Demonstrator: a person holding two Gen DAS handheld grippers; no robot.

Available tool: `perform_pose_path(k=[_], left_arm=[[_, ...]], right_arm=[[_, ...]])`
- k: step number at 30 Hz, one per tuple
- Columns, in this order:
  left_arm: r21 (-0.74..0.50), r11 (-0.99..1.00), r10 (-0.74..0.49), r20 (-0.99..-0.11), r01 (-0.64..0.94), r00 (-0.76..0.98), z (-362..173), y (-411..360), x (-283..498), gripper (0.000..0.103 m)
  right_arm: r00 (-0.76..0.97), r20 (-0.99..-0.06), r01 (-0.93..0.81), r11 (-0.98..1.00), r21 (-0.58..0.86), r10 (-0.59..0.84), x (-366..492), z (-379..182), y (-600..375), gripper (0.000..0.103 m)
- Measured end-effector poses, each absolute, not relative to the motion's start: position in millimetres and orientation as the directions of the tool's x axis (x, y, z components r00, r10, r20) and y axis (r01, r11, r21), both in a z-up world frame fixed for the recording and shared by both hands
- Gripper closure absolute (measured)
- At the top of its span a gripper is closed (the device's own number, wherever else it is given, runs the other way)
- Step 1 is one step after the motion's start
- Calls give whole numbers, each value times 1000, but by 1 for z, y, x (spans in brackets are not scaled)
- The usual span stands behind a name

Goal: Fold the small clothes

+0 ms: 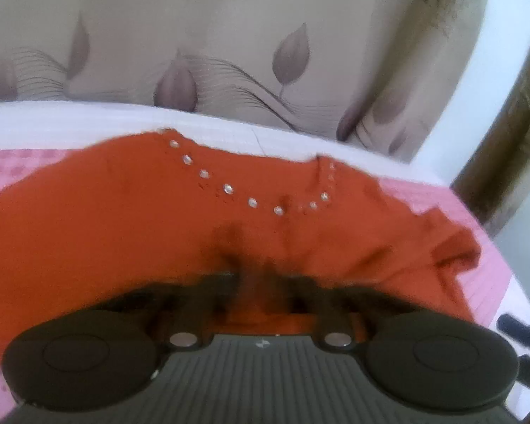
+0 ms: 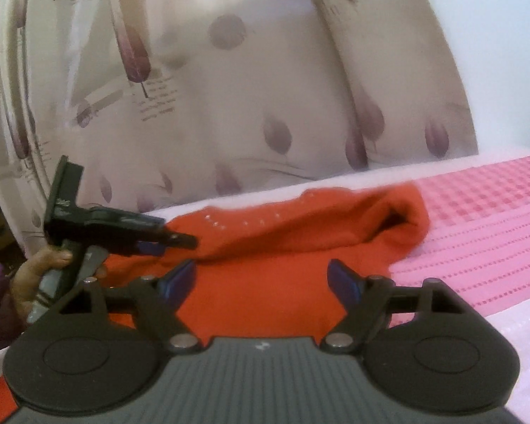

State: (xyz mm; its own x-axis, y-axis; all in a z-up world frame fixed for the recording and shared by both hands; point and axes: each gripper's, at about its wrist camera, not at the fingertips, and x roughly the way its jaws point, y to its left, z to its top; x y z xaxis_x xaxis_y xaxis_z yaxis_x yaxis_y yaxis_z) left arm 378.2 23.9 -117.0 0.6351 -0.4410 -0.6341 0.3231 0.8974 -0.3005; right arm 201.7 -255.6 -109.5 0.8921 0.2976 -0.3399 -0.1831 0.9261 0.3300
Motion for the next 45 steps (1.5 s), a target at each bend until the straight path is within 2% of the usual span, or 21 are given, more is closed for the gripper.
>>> perform_pose_path(k=[4, 8, 11, 14, 20, 24, 30, 31, 32, 34, 37, 39, 43, 45], left_arm=[[-216, 931, -364, -600, 293, 712, -109, 20, 369, 100], [-229, 954, -287, -521, 192, 804, -81, 52, 365, 100], [-210, 966, -239, -497, 152, 834, -63, 72, 366, 100], [-176, 979, -179, -514, 101, 839, -64, 89, 367, 100], [-161, 986, -121, -569, 34, 814, -98, 102, 367, 100], [-218, 976, -122, -554, -2, 824, -115, 111, 361, 98], [-272, 960, -101, -546, -63, 832, -116, 123, 353, 95], [-278, 957, -92, -546, -77, 832, -114, 122, 350, 95], [-282, 956, -88, -548, -84, 832, -115, 123, 349, 95], [-290, 952, -84, -548, -94, 832, -115, 124, 348, 94], [-272, 957, -72, -550, -97, 832, -114, 121, 348, 94], [-271, 958, -71, -551, -98, 832, -114, 121, 348, 93], [-276, 955, -69, -552, -104, 831, -115, 122, 348, 91], [-275, 956, -68, -552, -105, 831, -115, 122, 348, 91]], right_arm=[[894, -335, -175, 921, 348, 297, 201, -110, -259, 21], [900, -321, -158, 906, 394, 297, 200, -111, -268, 12], [903, -312, -142, 892, 430, 294, 200, -113, -274, 12], [904, -315, -131, 888, 441, 290, 201, -115, -275, 12], [902, -326, -122, 891, 438, 284, 203, -115, -273, 11], [908, -319, -107, 886, 451, 272, 203, -111, -279, 11], [912, -360, -95, 954, 285, 198, 252, -86, -282, 11], [906, -380, -90, 963, 255, 185, 267, -86, -282, 18], [894, -411, -85, 967, 239, 180, 284, -89, -284, 35], [855, -479, -84, 965, 250, 198, 315, -99, -288, 50], [812, -551, -79, 971, 227, 195, 357, -116, -291, 50], [749, -621, -67, 959, 275, 230, 391, -131, -298, 51], [767, -628, 1, 979, 204, 130, 426, -136, -314, 53], [780, -616, 69, 963, 261, 111, 430, -135, -334, 50]])
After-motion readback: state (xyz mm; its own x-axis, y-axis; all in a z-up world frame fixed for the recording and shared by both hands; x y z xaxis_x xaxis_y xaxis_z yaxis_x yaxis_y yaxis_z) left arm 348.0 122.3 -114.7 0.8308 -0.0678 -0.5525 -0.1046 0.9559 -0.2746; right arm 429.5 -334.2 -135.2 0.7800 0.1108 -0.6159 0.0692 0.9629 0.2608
